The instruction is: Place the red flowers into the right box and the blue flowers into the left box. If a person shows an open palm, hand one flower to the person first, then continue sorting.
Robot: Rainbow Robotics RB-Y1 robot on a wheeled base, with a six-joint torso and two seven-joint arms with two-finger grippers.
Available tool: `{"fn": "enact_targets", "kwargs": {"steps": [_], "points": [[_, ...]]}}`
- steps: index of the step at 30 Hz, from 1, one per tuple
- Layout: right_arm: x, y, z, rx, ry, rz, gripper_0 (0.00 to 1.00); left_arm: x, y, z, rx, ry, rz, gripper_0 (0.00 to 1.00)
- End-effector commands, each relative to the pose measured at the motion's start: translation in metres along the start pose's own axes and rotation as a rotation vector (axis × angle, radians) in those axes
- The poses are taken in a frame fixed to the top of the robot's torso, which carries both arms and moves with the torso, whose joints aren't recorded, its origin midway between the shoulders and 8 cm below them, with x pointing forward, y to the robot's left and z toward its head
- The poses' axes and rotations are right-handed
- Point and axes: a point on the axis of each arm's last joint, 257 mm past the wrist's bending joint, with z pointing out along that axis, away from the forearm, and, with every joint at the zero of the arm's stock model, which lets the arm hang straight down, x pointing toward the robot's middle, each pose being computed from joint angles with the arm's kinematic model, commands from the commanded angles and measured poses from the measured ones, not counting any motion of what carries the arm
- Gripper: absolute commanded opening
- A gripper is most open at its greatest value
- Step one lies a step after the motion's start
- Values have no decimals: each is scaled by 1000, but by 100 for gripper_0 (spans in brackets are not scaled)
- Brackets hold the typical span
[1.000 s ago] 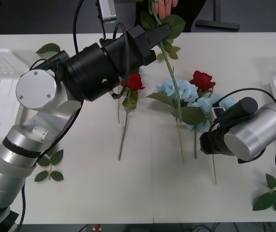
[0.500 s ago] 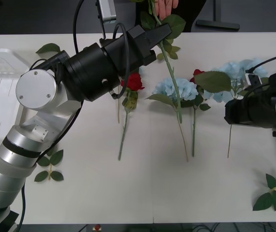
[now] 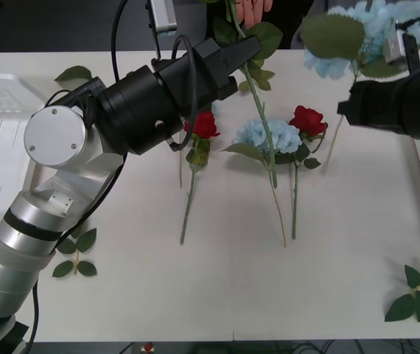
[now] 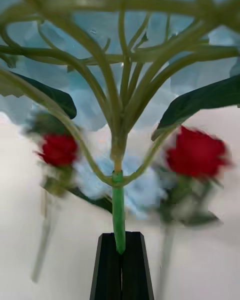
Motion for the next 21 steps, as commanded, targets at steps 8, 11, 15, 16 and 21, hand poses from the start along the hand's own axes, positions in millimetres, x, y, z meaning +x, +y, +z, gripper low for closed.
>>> {"fn": "enact_targets", "kwargs": {"steps": [8, 11, 15, 16, 21], "points": [[-108, 171, 1, -399, -363, -98, 0, -13, -21, 5, 46, 1, 28, 0], [-138, 189, 8, -436, -450, -93, 0, -13, -21, 5, 47, 1, 27, 0], [-169, 203, 21, -445, -530, -128, 0, -13, -22, 6, 48, 0, 24, 0], [-177, 208, 25, -449, -541, -130, 0, -13, -21, 5, 47, 1, 25, 0], [-207, 217, 34, -441, -605, -153, 0, -12, -22, 6, 48, 2, 26, 0]]}}
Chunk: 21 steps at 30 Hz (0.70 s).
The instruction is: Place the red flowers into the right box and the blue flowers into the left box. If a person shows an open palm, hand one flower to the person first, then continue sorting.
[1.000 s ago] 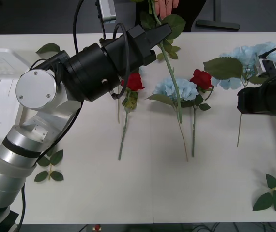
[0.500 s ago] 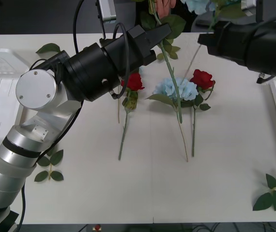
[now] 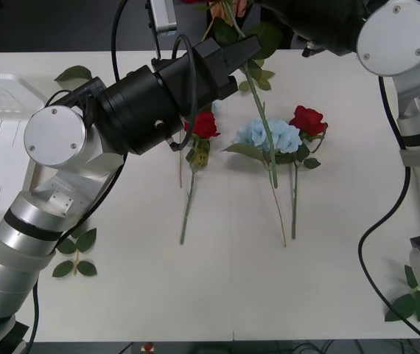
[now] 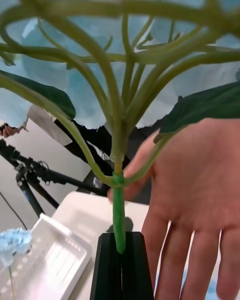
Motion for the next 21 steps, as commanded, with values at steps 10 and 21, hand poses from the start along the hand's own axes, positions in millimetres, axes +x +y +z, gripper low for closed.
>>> {"fn": "enact_targets", "kwargs": {"steps": [10, 21], "points": [[-71, 23, 27, -37, -154, -160, 0, -11, -21, 6, 45, 3, 29, 0], [-72, 30, 29, -49, -179, -183, 0, -12, -21, 5, 45, 1, 28, 0]]}}
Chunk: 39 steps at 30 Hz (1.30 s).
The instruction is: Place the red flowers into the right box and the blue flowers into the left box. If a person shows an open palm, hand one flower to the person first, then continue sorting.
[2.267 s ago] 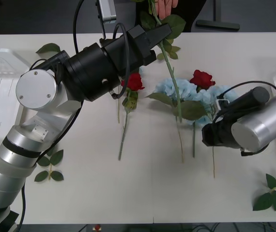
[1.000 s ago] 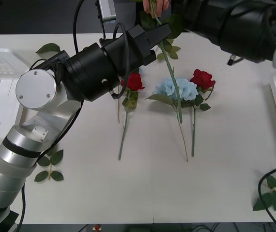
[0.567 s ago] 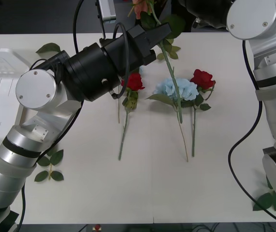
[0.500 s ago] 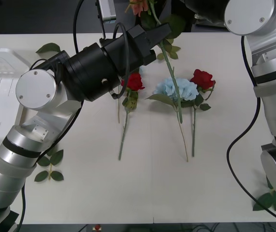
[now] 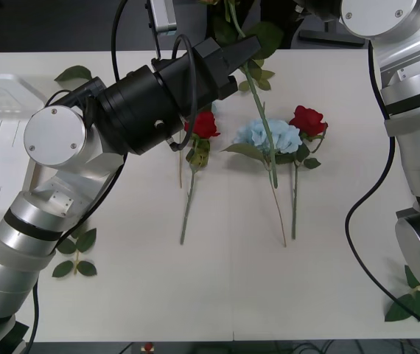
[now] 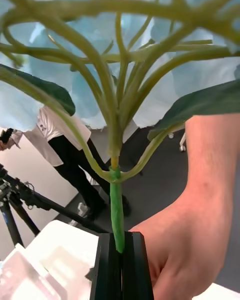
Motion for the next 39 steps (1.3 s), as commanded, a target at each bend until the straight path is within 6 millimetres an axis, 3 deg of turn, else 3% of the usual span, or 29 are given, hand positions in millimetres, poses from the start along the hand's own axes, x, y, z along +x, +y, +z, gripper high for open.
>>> {"fn": "enact_targets", "kwargs": {"steps": [1, 13, 14, 16, 17, 21, 28, 39], "points": [[-30, 24, 5, -41, -67, -38, 0, -12, -21, 5, 45, 2, 28, 0], [-28, 28, 6, -51, -70, -64, 0, -12, -22, 6, 48, 3, 29, 0], [-29, 29, 6, -52, -71, -68, 5, -12, -21, 5, 47, 3, 28, 0], [-29, 28, 6, -50, -72, -75, 52, -12, -21, 5, 46, 1, 28, 0], [-28, 29, 6, -52, -71, -77, 70, -12, -21, 5, 47, 3, 28, 0], [-29, 30, 6, -58, -74, -77, 89, -12, -22, 5, 48, 3, 30, 0], [-34, 31, 5, -63, -90, -79, 99, -10, -22, 5, 50, 8, 28, 0], [-40, 26, 1, -63, -94, -100, 100, -11, -22, 5, 50, 8, 30, 0]]}}
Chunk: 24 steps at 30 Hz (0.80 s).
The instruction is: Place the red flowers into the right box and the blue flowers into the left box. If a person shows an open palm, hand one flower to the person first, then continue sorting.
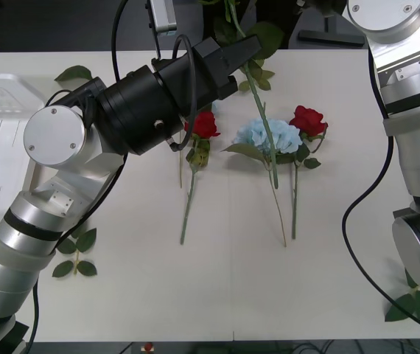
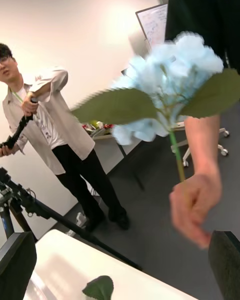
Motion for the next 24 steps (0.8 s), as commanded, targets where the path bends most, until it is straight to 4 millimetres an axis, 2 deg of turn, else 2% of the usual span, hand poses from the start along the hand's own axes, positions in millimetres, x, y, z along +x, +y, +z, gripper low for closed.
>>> {"fn": "enact_targets", "kwargs": {"steps": [1, 3, 6, 11, 15, 16, 18, 19, 20, 24], "points": [[-21, 15, 2, -30, -18, -77, 100, -11, -20, 5, 44, 7, 38, 0], [-19, 6, -2, -19, 8, -101, 100, -11, -20, 5, 44, 7, 38, 0], [-14, -19, -16, 12, 83, -162, 100, -11, -20, 5, 44, 7, 36, 0], [-2, -65, -60, 47, 248, -205, 100, -12, -21, 5, 47, 4, 33, 0], [4, -92, -90, 78, 350, -238, 100, -11, -22, 5, 49, 5, 35, 0], [7, -103, -104, 93, 402, -260, 100, -11, -22, 5, 49, 4, 34, 0], [11, -112, -121, 101, 464, -276, 100, -12, -21, 4, 47, 4, 36, 0], [11, -112, -121, 101, 464, -276, 100, -12, -21, 4, 47, 4, 36, 0], [13, -123, -140, 109, 510, -277, 100, -12, -22, 5, 48, 1, 38, 0], [25, -135, -169, 96, 567, -293, 100, -12, -22, 5, 48, 3, 43, 0]]}}
